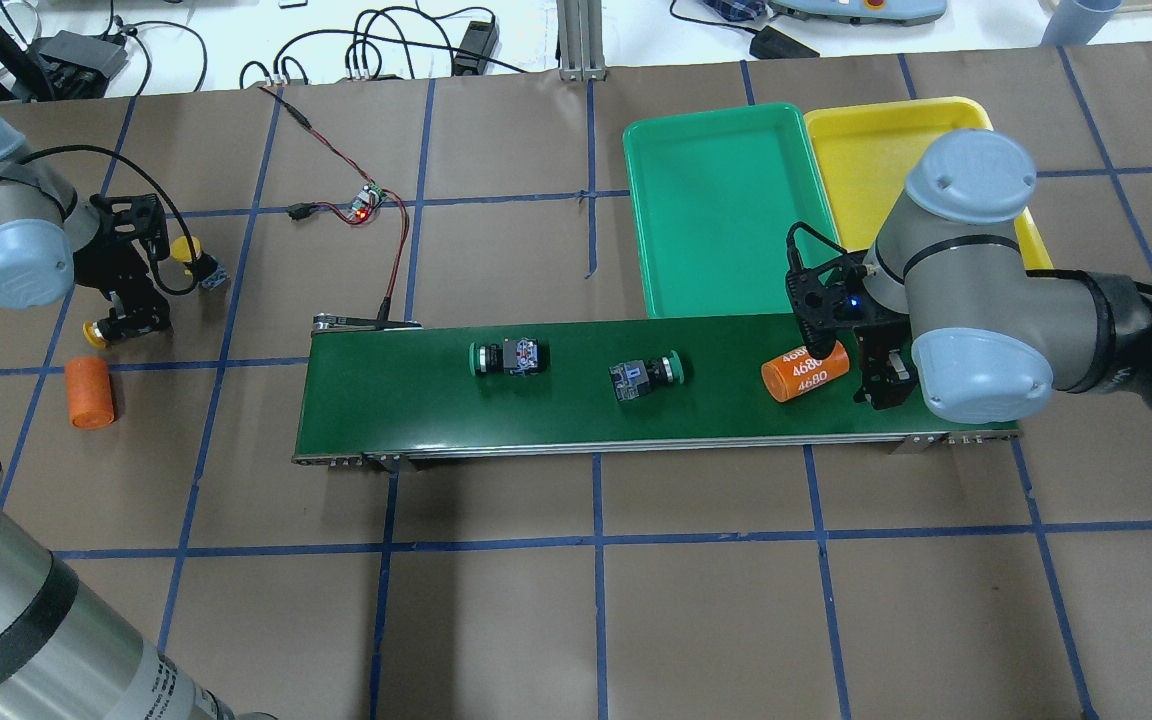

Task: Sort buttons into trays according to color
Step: 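Place the button on the belt with left gripper while right gripper grasps the orange cell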

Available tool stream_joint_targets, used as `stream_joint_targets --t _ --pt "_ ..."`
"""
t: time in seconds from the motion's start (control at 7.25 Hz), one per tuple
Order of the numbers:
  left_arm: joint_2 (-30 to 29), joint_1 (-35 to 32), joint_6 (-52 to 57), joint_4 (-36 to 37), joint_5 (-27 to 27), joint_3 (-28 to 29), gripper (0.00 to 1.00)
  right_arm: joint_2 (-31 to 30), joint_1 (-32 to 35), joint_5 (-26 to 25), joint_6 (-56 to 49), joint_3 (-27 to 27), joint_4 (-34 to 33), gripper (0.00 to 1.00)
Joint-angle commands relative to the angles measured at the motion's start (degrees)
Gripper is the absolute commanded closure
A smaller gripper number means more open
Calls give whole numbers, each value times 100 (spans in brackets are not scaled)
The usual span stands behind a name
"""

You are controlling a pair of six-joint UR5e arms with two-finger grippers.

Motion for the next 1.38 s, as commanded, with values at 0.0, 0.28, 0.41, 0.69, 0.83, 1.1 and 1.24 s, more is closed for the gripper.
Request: stream_joint_targets --t 0.0,0.28,0.41,0.69,0.83,1.1,1.24 --pt "373 -58 -391 -861 147 19 100 113 183 -35 157 -107 23 6" --pt "803 -415 -708 -1365 148 20 100 131 183 -80 184 -134 14 6" --pt "1215 -888 -867 -1898 104 -7 100 140 183 -97 184 -116 32 5" --pt "1858 -1863 -947 -2062 -36 -513 100 105 140 -106 158 -37 76 4" --pt "2008 -2312 -1121 -1792 -254 -882 100 105 105 -106 166 -2 76 2" --pt "1984 -3218 -1474 -896 -222 -1227 100 -9 -97 -124 245 51 128 0" --pt "1844 -3465 -1475 -692 -213 -1246 100 -35 -237 -115 237 120 129 0"
